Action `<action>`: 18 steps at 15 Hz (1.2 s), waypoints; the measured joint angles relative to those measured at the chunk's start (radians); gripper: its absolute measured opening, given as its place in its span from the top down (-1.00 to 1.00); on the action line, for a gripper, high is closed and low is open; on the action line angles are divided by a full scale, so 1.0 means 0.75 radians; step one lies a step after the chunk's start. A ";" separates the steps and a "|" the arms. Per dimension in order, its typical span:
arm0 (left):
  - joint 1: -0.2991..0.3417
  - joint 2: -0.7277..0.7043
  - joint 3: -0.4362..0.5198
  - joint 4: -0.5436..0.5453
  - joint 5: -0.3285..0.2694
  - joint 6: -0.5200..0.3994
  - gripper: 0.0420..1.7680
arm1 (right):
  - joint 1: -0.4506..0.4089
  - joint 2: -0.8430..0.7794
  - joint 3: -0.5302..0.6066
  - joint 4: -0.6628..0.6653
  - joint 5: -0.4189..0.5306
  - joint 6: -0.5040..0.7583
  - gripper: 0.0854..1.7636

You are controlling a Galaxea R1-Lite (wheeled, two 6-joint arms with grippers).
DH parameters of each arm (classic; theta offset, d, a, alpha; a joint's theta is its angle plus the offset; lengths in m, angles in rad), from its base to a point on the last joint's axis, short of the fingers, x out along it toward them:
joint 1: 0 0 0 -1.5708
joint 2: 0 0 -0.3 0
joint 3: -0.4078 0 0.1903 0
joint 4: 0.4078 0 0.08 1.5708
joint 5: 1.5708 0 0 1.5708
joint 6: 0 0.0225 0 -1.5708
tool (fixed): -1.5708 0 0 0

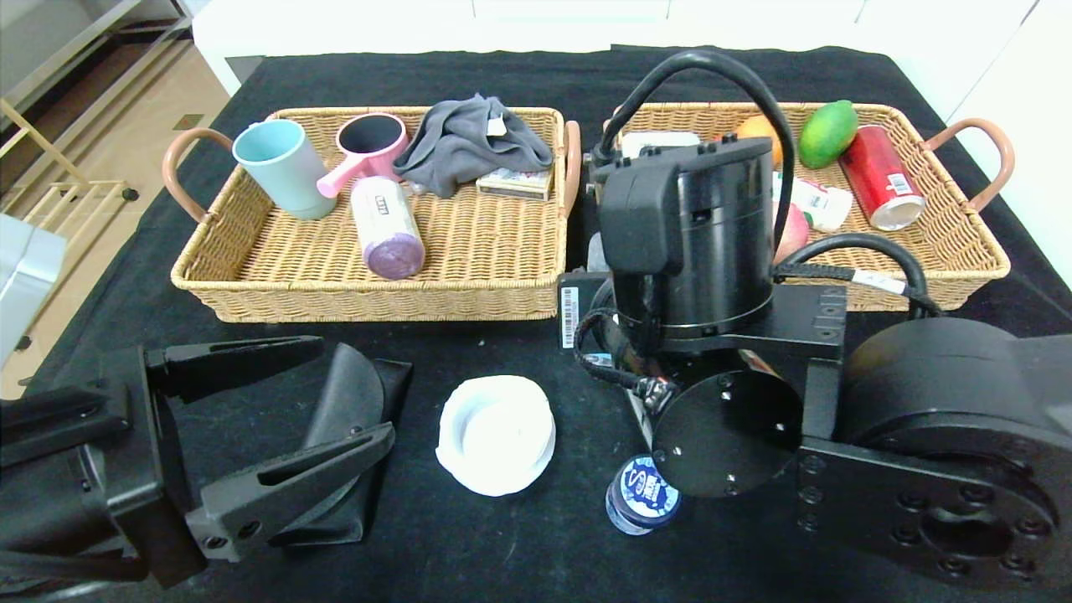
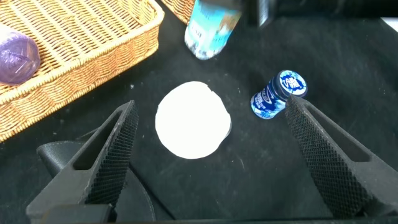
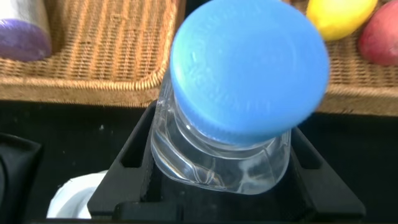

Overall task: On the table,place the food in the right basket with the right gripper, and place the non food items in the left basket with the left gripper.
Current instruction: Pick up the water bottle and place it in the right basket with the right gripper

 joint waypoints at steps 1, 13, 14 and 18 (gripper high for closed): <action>0.000 0.000 0.001 0.001 0.000 0.000 -0.94 | 0.004 -0.019 -0.001 -0.001 -0.001 -0.017 -0.11; 0.000 0.002 0.003 0.001 -0.001 0.000 -0.94 | -0.147 -0.129 -0.177 -0.036 0.026 -0.220 -0.11; 0.000 0.004 0.003 0.001 -0.001 0.000 -0.94 | -0.168 -0.129 -0.200 -0.036 0.052 -0.228 -0.11; 0.000 0.008 0.004 0.001 0.000 0.000 -0.94 | -0.222 -0.108 -0.226 -0.044 0.107 -0.232 -0.11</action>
